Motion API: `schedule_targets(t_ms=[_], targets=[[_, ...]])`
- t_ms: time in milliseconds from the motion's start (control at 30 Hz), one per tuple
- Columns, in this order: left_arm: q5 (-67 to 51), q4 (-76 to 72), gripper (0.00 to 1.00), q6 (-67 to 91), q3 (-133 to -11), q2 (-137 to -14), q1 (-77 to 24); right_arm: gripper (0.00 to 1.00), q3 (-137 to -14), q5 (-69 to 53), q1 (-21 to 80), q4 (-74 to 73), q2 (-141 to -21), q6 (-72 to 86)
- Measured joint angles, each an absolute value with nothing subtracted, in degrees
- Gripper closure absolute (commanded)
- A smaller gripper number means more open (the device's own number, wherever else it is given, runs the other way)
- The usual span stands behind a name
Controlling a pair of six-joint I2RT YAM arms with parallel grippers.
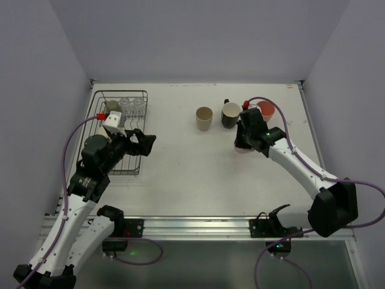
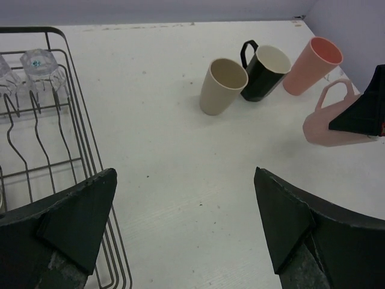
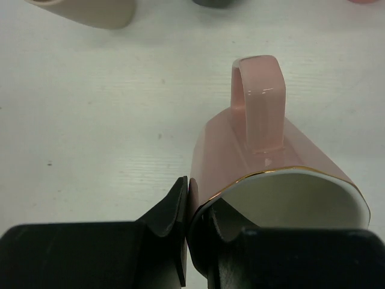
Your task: Unload the cups from the dish rack
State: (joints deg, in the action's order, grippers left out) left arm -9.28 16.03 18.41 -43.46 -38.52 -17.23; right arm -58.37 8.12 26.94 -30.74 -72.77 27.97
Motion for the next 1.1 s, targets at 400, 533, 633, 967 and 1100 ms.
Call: schedule_targets(t_ms=[400,533,633,967,1100], targets=[[-1.1,19.1,0.0,15.9,-41.4,-37.6,-19.3,0.99,-69.4,13.2,18.3,-37.1,-90.9,21.2],[0.9,19.2,0.0,15.8,-41.4,-38.2,-19.3,0.95,-69.7,13.0,16.2,-37.3,-93.5,20.0],[2.3,19.5,0.0,15.7,-41.4,-39.3,-19.3,0.89,-69.7,12.4,15.2,-37.8,-95.1,19.5],[10.0,22.3,0.0,16.4,-41.7,-44.3,-19.3,0.35,-69.7,11.0,14.6,-37.7,-93.6,18.3],[13.8,23.4,0.0,18.1,-42.0,-44.8,-19.3,0.23,-69.1,10.0,14.6,-36.5,-88.4,18.6]])
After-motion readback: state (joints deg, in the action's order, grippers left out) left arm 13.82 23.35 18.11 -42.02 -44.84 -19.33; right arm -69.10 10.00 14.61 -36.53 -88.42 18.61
